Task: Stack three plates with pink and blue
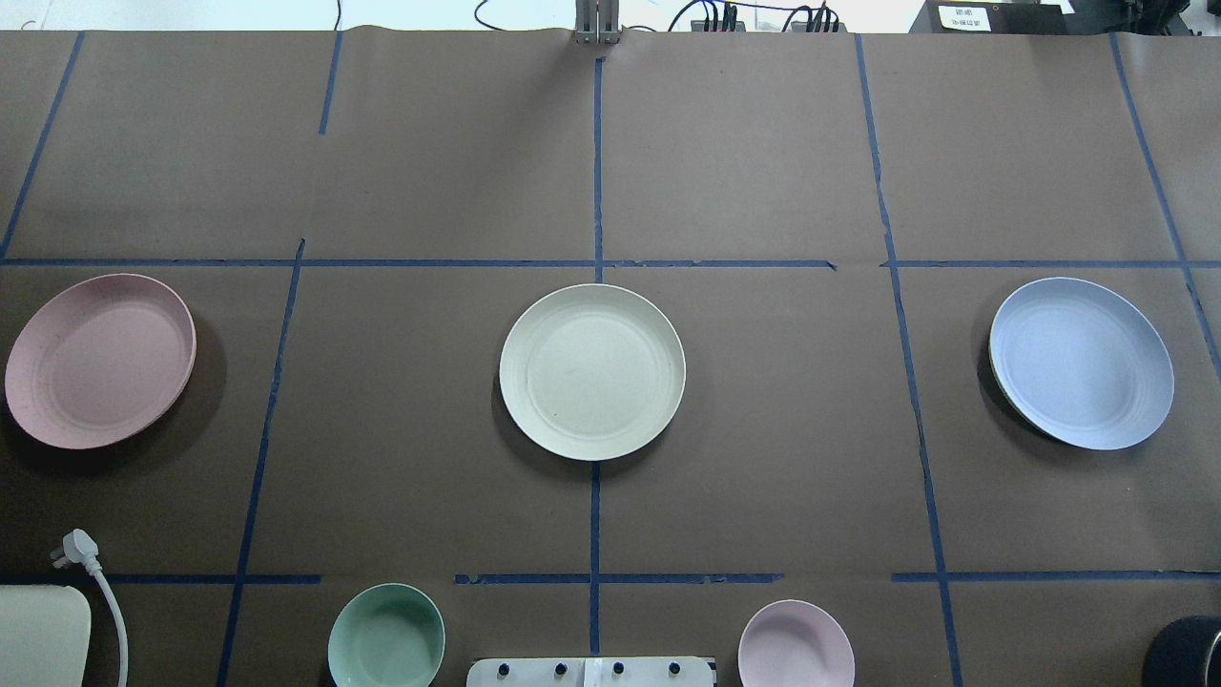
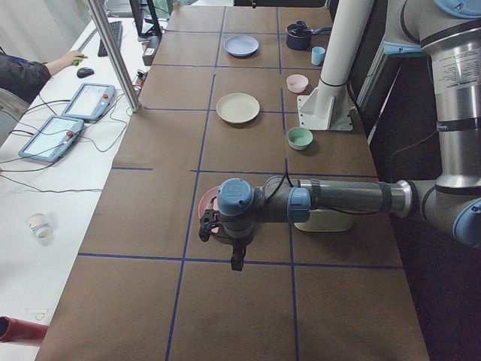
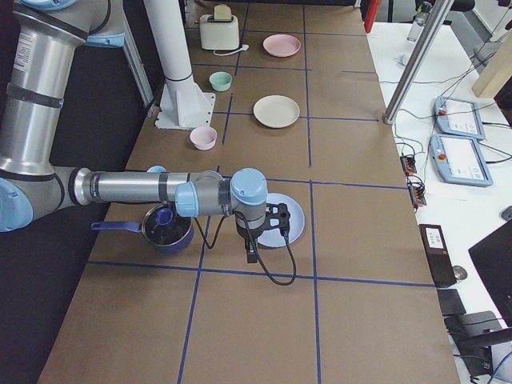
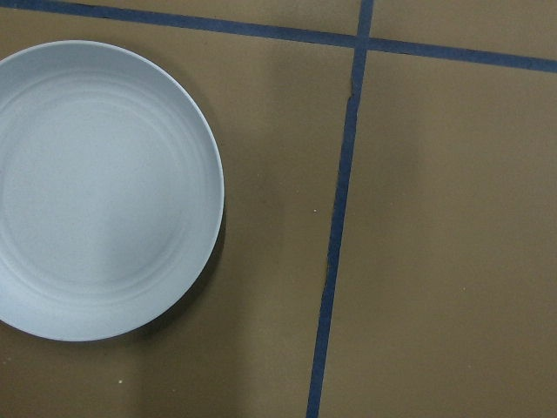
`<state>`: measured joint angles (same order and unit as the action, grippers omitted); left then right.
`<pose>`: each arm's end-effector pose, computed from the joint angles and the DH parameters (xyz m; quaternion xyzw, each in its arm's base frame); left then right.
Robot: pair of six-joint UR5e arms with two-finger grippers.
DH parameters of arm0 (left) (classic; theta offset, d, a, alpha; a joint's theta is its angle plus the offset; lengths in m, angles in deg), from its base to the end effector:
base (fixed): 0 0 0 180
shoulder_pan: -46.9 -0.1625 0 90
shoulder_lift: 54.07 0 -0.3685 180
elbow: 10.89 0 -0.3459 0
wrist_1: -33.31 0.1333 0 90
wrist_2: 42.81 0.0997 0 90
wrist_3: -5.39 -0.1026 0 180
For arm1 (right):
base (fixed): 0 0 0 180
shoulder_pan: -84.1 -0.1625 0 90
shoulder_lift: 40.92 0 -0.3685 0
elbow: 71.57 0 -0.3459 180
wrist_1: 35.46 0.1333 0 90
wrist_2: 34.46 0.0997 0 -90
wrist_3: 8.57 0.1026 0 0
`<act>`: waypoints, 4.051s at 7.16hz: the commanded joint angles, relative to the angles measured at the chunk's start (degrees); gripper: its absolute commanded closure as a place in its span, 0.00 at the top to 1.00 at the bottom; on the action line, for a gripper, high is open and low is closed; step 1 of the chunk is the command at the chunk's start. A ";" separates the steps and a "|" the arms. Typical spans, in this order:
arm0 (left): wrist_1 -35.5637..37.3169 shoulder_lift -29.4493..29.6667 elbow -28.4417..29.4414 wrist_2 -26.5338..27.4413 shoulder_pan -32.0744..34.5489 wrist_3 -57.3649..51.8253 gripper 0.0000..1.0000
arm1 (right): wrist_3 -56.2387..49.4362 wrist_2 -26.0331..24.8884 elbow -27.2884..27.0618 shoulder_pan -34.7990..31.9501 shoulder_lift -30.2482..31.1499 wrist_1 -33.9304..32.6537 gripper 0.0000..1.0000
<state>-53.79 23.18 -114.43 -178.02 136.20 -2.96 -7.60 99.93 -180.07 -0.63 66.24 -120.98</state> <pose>-0.0561 -0.3622 0.5930 0.0087 0.3846 0.0658 0.9207 0.0297 -0.3479 0.5693 0.0264 -0.3793 -0.0539 0.9233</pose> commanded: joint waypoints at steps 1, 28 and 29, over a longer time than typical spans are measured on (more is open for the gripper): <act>0.00 0.00 -0.26 -0.14 0.00 -0.09 1.00 | 0.00 0.00 -0.04 0.00 -0.03 0.00 1.00; -55.99 17.53 16.18 -4.54 -28.29 74.39 0.00 | -0.17 0.44 0.13 0.00 -0.11 0.35 1.00; -55.81 21.23 15.21 -4.19 -32.30 79.66 0.00 | -0.17 0.53 0.13 0.09 -0.11 0.35 1.00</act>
<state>-109.80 39.75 -98.14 -182.44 107.29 70.39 -7.78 100.39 -179.94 -0.57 66.13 -120.63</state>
